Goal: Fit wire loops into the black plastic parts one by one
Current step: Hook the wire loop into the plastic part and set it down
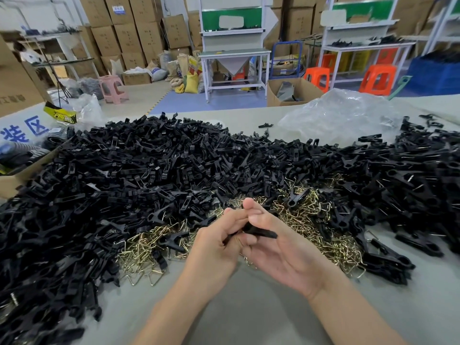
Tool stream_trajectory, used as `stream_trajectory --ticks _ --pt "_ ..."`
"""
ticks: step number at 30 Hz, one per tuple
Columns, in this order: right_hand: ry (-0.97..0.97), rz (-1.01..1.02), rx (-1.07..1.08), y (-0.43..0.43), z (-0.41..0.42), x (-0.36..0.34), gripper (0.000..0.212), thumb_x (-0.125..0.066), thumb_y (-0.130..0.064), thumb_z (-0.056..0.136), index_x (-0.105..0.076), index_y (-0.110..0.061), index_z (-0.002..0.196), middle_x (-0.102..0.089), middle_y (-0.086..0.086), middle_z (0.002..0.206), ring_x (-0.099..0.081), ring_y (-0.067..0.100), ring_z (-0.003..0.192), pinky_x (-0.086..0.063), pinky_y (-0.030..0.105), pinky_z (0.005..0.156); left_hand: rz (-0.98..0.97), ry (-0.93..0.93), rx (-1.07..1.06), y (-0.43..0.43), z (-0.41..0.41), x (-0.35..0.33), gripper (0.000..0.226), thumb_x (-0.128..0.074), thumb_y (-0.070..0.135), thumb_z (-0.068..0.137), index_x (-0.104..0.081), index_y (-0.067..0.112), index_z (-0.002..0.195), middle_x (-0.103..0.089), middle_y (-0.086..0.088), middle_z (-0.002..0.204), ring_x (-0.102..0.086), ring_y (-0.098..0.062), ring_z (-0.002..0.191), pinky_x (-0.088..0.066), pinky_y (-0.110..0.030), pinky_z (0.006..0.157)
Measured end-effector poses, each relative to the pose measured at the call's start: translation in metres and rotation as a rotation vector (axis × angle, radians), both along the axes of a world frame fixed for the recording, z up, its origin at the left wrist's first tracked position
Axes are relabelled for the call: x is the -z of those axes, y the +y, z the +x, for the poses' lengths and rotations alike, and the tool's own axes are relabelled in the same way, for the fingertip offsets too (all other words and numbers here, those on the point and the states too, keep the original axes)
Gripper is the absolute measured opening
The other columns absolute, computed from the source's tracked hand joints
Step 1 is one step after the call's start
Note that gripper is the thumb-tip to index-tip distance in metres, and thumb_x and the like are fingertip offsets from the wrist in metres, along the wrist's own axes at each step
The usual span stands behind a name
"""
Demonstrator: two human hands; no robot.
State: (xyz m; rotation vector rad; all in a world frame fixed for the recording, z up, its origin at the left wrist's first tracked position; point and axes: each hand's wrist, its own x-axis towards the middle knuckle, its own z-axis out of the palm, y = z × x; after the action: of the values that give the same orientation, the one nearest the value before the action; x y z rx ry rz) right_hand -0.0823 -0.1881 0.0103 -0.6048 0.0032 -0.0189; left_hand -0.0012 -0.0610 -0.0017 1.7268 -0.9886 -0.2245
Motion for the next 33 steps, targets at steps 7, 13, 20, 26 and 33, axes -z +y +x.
stream_trajectory --ticks 7,13,20,26,33 --pt "-0.044 -0.017 -0.013 0.001 -0.001 0.000 0.037 -0.093 -0.015 0.064 -0.076 -0.020 0.097 -0.066 0.010 0.092 -0.065 0.015 0.082 -0.031 0.035 0.092 0.065 -0.122 0.022 0.003 -0.006 -0.009 0.065 -0.053 0.013 0.088 -0.051 0.068 0.122 -0.066 0.038 0.113 -0.069 -0.036 0.094 -0.059 -0.050 0.082" --pt "-0.067 0.000 -0.007 0.002 -0.003 -0.001 0.033 -0.093 -0.012 0.066 -0.076 -0.018 0.094 -0.067 0.011 0.090 -0.067 0.013 0.071 -0.031 0.034 0.084 0.070 -0.141 0.016 0.004 -0.008 -0.011 0.071 -0.055 0.005 0.087 -0.052 0.065 0.125 -0.068 0.034 0.111 -0.070 -0.033 0.093 -0.058 -0.048 0.082" --pt "-0.066 0.003 0.010 0.004 -0.003 0.004 0.031 -0.090 -0.012 0.071 -0.077 -0.021 0.098 -0.069 0.013 0.093 -0.066 0.021 0.088 -0.026 0.037 0.101 0.094 -0.151 0.016 0.002 -0.010 -0.009 0.064 -0.052 0.017 0.086 -0.049 0.069 0.122 -0.067 0.038 0.108 -0.070 -0.010 0.095 -0.056 -0.035 0.087" --pt "0.014 -0.062 0.084 -0.002 0.005 0.012 0.039 -0.068 -0.036 0.090 -0.072 -0.020 0.125 -0.070 0.012 0.113 -0.068 0.023 0.105 -0.054 0.036 0.099 -0.026 -0.091 -0.024 -0.005 0.000 0.003 0.059 -0.063 0.010 0.097 -0.053 0.064 0.120 -0.066 0.038 0.110 -0.064 0.006 0.101 -0.045 -0.006 0.081" --pt "0.147 -0.458 0.249 0.006 0.016 0.022 0.031 -0.068 -0.025 0.092 -0.071 -0.032 0.122 -0.076 0.001 0.113 -0.071 0.016 0.107 -0.057 0.036 0.091 -0.012 -0.210 -0.108 -0.005 0.010 0.017 0.063 -0.058 -0.001 0.096 -0.051 0.057 0.119 -0.062 0.029 0.125 -0.060 0.003 0.115 -0.044 -0.010 0.094"
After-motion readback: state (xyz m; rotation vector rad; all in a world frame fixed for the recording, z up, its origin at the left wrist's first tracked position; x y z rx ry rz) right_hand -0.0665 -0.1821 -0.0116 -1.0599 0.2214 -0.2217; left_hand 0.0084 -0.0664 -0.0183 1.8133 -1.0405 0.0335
